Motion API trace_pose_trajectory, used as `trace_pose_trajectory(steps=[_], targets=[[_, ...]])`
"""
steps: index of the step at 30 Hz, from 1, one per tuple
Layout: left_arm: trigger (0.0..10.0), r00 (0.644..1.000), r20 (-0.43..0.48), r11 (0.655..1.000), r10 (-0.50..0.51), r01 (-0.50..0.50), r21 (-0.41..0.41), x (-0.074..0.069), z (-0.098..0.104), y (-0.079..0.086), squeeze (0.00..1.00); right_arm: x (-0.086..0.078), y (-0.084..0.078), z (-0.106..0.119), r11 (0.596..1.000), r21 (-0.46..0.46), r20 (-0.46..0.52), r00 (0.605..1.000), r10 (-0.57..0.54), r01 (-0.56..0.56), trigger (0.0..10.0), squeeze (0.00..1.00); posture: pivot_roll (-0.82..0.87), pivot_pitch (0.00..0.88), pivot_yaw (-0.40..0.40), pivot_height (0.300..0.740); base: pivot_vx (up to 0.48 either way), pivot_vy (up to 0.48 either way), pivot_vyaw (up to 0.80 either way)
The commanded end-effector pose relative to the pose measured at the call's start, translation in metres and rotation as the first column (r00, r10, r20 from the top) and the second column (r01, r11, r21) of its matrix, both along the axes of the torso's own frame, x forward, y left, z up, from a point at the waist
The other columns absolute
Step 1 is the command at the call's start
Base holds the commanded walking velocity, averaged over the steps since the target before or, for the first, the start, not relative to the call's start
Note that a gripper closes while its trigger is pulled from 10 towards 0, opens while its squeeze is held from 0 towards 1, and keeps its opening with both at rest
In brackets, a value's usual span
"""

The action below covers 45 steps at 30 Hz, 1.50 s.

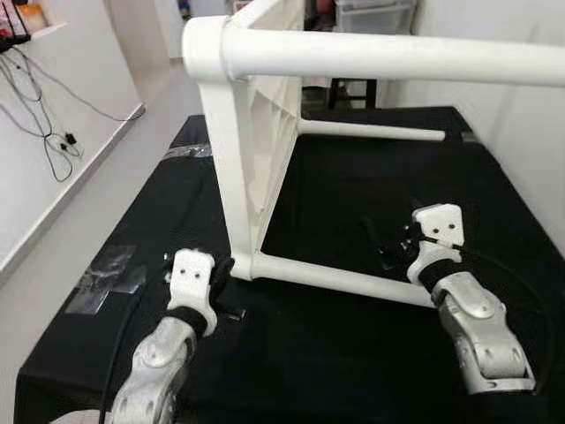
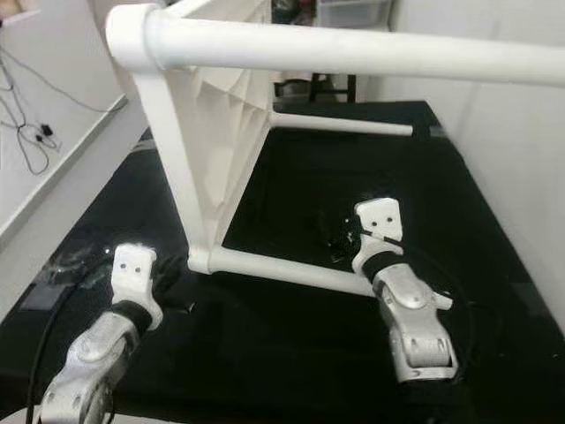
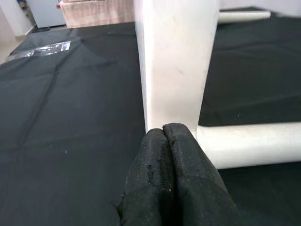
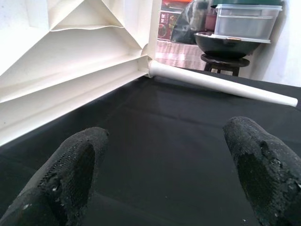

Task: Building children table

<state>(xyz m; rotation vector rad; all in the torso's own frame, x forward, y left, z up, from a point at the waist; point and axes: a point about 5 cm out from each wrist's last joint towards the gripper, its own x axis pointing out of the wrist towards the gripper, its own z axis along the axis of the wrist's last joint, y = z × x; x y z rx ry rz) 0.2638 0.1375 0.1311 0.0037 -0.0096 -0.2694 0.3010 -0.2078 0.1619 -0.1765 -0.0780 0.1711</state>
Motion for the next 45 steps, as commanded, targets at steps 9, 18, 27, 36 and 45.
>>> trace_pose_trajectory(steps=[9, 18, 27, 36, 45], targets=[[10.0, 0.918, -0.022, 0.914, -0.396, 0.392, -0.103, -0.002, 0.005, -0.029, 0.0, 0.0, -0.006, 0.01, 1.0, -0.009, 0.027, 1.0, -0.012, 0.012, 10.0, 0.0, -0.09, 0.012, 0.056, 0.74, 0.0, 0.0, 0.0], [10.0, 0.946, 0.02, 0.946, -0.323, 0.323, -0.04, 0.032, 0.014, -0.024, 0.0, -0.002, -0.007, 0.009, 1.0, 0.022, -0.015, 1.0, -0.012, 0.013, 10.0, 0.0, -0.1, 0.02, 0.053, 0.74, 0.0, 0.0, -0.53], [10.0, 0.97, 0.067, 0.97, -0.234, 0.238, -0.052, 0.055, 0.027, -0.016, 0.0, -0.003, -0.004, 0.021, 1.0, 0.001, 0.047, 0.999, 0.007, -0.007, 10.0, 0.0, -0.11, 0.02, 0.054, 0.74, 0.0, 0.0, -0.62], [10.0, 0.989, 0.042, 0.99, -0.139, 0.139, -0.003, 0.063, 0.014, -0.016, 0.0, -0.008, 0.002, 0.062, 0.99, -0.132, 0.178, 0.981, 0.08, -0.056, 10.0, 0.0, -0.12, 0.02, 0.061, 0.74, 0.0, 0.0, 0.0], [10.0, 0.995, 0.017, 0.991, -0.094, 0.091, 0.098, 0.05, -0.008, -0.03, 0.0, -0.014, -0.022, 0.096, 0.966, -0.257, 0.264, 0.962, 0.066, 0.004, 10.0, 0.0, -0.13, 0.027, 0.063, 0.74, 0.0, 0.0, 0.0]])
